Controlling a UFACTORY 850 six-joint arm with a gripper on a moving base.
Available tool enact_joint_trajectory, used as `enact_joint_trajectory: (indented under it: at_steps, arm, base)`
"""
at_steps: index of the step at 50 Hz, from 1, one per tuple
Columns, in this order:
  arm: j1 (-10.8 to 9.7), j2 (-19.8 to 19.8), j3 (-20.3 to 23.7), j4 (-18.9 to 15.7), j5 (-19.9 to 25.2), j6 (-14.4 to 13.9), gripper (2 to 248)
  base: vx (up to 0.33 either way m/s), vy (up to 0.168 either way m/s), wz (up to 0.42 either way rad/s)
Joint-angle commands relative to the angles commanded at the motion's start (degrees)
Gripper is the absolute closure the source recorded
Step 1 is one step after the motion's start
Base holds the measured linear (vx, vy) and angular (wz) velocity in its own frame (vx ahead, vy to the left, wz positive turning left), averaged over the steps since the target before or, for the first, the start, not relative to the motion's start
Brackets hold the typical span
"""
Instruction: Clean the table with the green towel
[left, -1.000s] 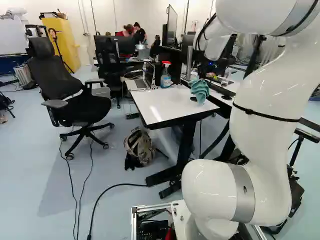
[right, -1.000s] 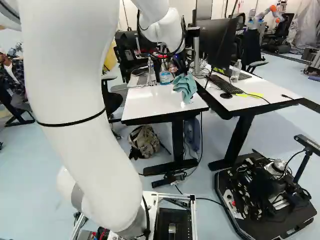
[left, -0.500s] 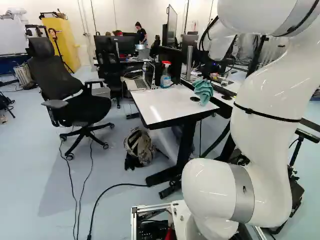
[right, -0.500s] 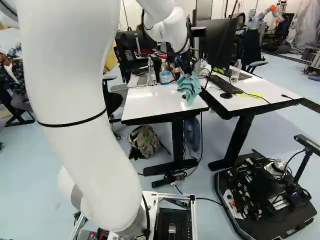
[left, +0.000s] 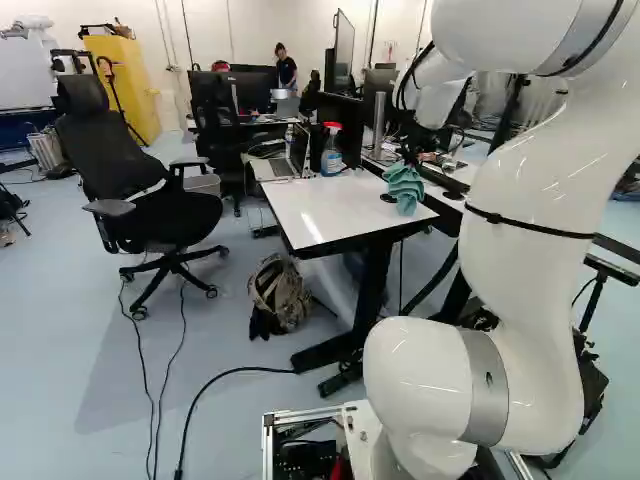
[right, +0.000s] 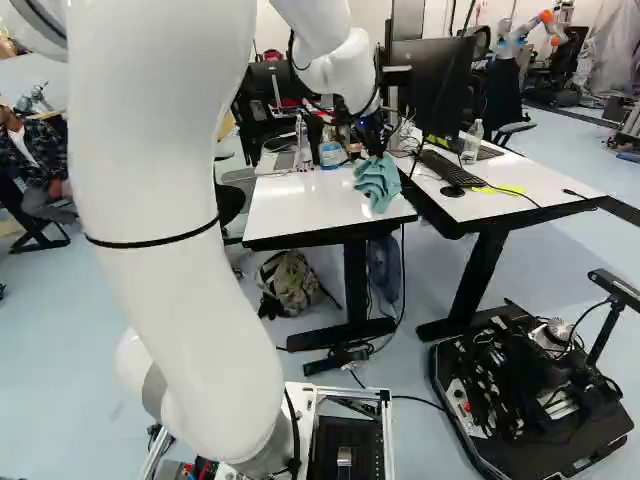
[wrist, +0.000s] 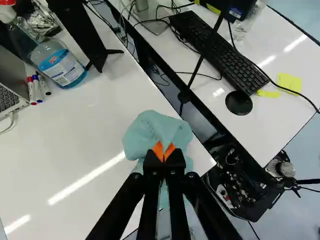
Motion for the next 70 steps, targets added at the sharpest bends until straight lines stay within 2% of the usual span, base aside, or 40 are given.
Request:
enact_joint_trajectory:
  at_steps: [70]
  arm:
    - [0.3,-10.3,-2.1,0.0,0.0,0.0,228]
  base:
    - [0.000,0.000,0.000]
